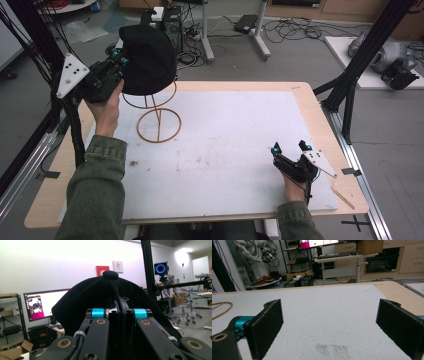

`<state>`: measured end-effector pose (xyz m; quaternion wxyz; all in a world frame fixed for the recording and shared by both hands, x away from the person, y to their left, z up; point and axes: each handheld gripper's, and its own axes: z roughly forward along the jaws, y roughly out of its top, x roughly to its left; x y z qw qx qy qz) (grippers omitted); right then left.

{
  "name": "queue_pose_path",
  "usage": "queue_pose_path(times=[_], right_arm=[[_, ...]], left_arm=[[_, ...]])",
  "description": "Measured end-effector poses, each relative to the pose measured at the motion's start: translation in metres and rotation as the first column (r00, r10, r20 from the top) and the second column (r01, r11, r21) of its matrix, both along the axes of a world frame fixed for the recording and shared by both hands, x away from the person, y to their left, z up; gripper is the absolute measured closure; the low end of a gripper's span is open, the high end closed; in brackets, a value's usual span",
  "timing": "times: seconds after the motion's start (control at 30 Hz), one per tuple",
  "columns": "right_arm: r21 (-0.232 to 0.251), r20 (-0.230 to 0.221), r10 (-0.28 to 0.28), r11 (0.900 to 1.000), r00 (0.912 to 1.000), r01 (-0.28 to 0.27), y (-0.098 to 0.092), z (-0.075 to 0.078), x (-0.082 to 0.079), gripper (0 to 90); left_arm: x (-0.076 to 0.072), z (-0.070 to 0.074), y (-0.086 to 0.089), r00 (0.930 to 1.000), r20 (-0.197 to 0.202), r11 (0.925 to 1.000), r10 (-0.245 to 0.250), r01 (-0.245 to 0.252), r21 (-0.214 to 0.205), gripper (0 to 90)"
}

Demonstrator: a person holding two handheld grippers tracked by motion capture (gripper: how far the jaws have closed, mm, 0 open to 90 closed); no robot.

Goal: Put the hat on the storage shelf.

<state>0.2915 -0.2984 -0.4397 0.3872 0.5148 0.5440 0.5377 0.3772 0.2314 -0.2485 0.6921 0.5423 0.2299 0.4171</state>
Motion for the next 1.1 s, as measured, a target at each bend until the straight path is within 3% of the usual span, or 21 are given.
queue_pose_path(times=[0.37, 0.43, 0.73, 0.93, 1.1], right_arm=[[-0.012, 0.004, 0.009, 0.9999, 1.0, -0.009, 0.001, -0.001, 0.001, 6.5], [-0.013, 0.003, 0.009, 0.9999, 1.0, -0.009, 0.001, -0.001, 0.002, 6.5], [-0.004, -0.005, 0.017, 0.9998, 0.9998, -0.017, 0.004, -0.001, 0.002, 6.5], [-0.01, 0.002, 0.015, 0.9998, 0.9999, -0.015, 0.003, -0.001, 0.002, 6.5], [-0.007, 0.001, 0.017, 0.9998, 0.9998, -0.017, 0.003, 0.0, 0.002, 6.5]], left_arm=[[0.007, -0.017, 0.0, 0.9975, -0.07, 0.9997, 0.01, -0.009, 0.022, 87.6], [0.009, -0.022, 0.0, 0.9943, -0.105, 0.9993, 0.014, -0.01, 0.036, 87.6], [0.012, -0.031, 0.001, 0.987, -0.158, 0.9973, 0.031, -0.021, 0.07, 87.6], [0.012, -0.034, 0.001, 0.9838, -0.178, 0.9971, 0.02, -0.006, 0.076, 87.6], [0.014, -0.038, 0.0, 0.9771, -0.212, 0.9969, 0.022, -0.005, 0.079, 87.4]])
